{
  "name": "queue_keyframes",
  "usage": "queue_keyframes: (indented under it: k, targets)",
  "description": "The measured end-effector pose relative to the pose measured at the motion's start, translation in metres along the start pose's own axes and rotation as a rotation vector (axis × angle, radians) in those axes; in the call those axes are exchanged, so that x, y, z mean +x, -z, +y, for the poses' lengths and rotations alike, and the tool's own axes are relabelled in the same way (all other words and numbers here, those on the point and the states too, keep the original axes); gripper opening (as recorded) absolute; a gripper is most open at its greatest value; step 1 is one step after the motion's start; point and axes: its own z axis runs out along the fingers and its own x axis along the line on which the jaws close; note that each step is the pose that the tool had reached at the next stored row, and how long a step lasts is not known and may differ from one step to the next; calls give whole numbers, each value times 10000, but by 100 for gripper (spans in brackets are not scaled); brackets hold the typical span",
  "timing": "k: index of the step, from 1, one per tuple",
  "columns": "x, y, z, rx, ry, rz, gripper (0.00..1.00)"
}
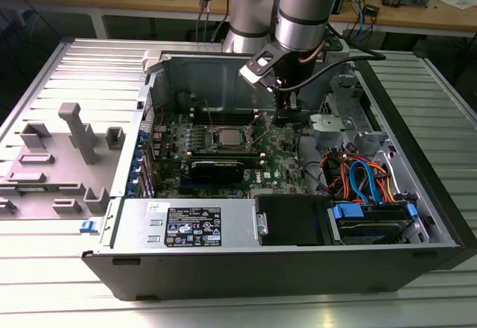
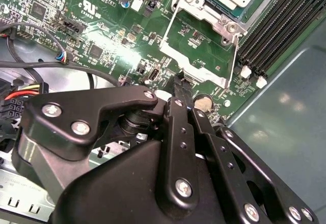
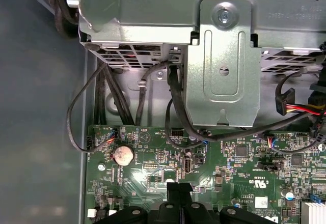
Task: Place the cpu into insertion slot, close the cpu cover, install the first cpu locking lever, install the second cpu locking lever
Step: 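Close the cpu cover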
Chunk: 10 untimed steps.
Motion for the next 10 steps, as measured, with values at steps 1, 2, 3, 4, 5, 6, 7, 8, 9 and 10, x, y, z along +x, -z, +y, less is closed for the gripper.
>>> queue_keyframes:
  k: [1, 2, 3, 4, 5, 6, 7, 8, 9, 10]
  targets:
    - [-1, 0, 0, 0, 0, 0, 11]
    - [-3, 0, 0, -1, 0, 0, 11]
    - [-5, 0, 0, 0, 0, 0, 11]
    - [-6, 0, 0, 0, 0, 0, 11]
    - [-8, 0, 0, 0, 0, 0, 11]
    - [-9, 0, 0, 0, 0, 0, 11]
    - [-15, 0, 0, 0, 0, -1, 11]
    - [-18, -1, -1, 0, 2, 0, 11]
    - [-18, -1, -3, 0, 0, -1, 11]
    - [-18, 0, -5, 0, 0, 0, 11]
